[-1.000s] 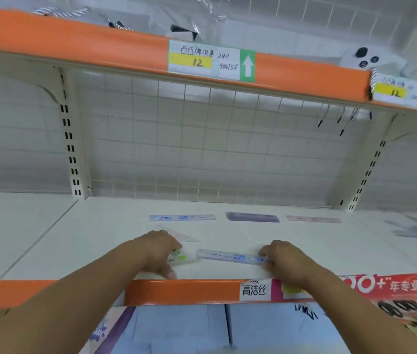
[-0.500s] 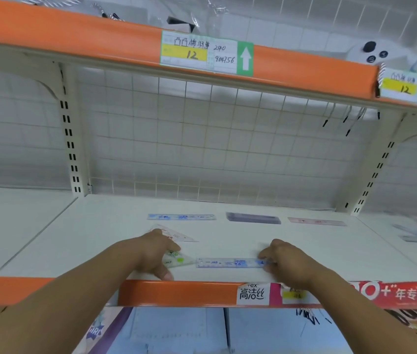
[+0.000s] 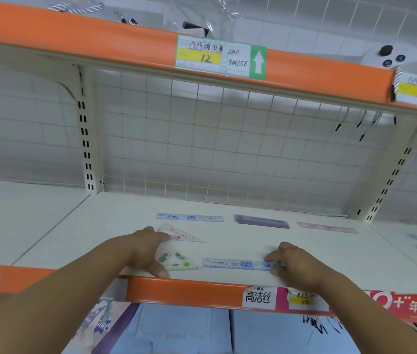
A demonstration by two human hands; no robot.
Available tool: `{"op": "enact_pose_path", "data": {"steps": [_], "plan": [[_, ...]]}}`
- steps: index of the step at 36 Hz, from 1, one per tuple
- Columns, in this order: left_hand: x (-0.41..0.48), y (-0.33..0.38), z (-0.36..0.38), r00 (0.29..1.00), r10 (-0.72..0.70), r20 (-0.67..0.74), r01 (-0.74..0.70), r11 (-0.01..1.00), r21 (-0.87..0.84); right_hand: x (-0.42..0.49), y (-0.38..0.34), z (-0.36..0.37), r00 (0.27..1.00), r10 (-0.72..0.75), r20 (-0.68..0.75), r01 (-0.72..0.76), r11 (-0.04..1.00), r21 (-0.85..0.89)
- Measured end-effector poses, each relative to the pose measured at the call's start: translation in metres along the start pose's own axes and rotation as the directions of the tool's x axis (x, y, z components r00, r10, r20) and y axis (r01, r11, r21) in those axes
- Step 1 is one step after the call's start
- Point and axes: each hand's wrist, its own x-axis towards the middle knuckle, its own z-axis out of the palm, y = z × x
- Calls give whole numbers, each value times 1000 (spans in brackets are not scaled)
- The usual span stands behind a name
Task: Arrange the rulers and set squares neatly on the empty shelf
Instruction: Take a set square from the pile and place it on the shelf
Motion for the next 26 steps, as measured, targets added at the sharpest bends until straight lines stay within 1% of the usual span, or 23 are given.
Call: {"op": "enact_pose_path", "data": {"steps": [3,7,10,13,20,26], "plan": [[-6,-17,-7,997,-82,3,82,996,30,1,2,1,1000,16,-1,-16,1000,18],[-17,-35,-16,985,-174,10,171,973,155,1,4,2,1000,19,-7,-19,1000,11],[-22,-47,-16,969,-243,42,228,946,229,1,4,2,1000,23,-9,-23,1000,10],[-20,-59,-11,957,-289,35,268,921,282,1,5,2,999,33,-14,-33,999,22],[-14,-64,-4,959,-283,-19,276,916,290,-5,22,2,995,103,-14,-102,993,61],[-8,-67,-2,958,-283,-33,280,913,298,-2,12,4,996,85,-4,-84,989,120]]}}
